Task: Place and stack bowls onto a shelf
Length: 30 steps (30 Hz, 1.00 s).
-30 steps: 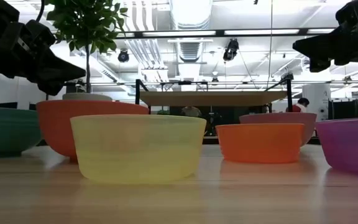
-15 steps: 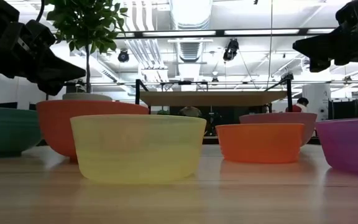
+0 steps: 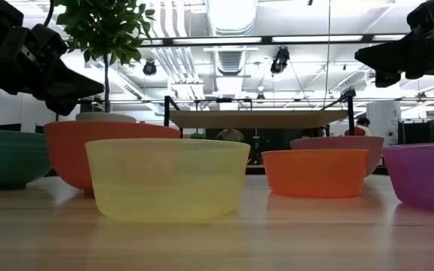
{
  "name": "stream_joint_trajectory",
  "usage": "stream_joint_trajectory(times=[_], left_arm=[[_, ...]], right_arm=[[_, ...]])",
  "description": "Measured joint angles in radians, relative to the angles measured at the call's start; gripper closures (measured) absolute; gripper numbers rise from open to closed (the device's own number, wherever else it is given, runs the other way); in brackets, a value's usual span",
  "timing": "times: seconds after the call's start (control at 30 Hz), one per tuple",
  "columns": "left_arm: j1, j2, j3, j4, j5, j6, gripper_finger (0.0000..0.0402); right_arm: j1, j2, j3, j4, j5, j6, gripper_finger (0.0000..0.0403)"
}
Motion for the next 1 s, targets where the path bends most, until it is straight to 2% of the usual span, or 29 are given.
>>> stream_joint_trajectory(times=[0.5,0.63,0.7,0.77,0.83,1.0], left_arm=[[0.0,0.0,0.0,0.0,0.0,0.006,0.0402],[0.0,0.0,0.0,0.022,-0.001,0.187,0.0402],[0.0,0.0,0.0,0.056,-0.001,0.216,0.0402],[0.0,0.0,0.0,0.081,-0.001,0.198,0.0402],[0.0,0.001,0.0,0.122,-0.002,0.157,0.0402],[0.0,0.004,0.0,0.355,-0.003,-0.018,0.0402]], right_arm=[[0.0,0.0,0.0,0.001,0.0,-0.008,0.0369],[0.0,0.0,0.0,0.022,-0.001,-0.075,0.0369],[0.0,0.0,0.0,0.019,0.0,-0.067,0.0369],[0.0,0.001,0.0,0.054,-0.001,-0.033,0.0369],[0.0,-0.001,0.0,0.107,-0.001,0.075,0.0369],[0.004,0.014,0.0,0.231,-0.002,0.222,0.0369]])
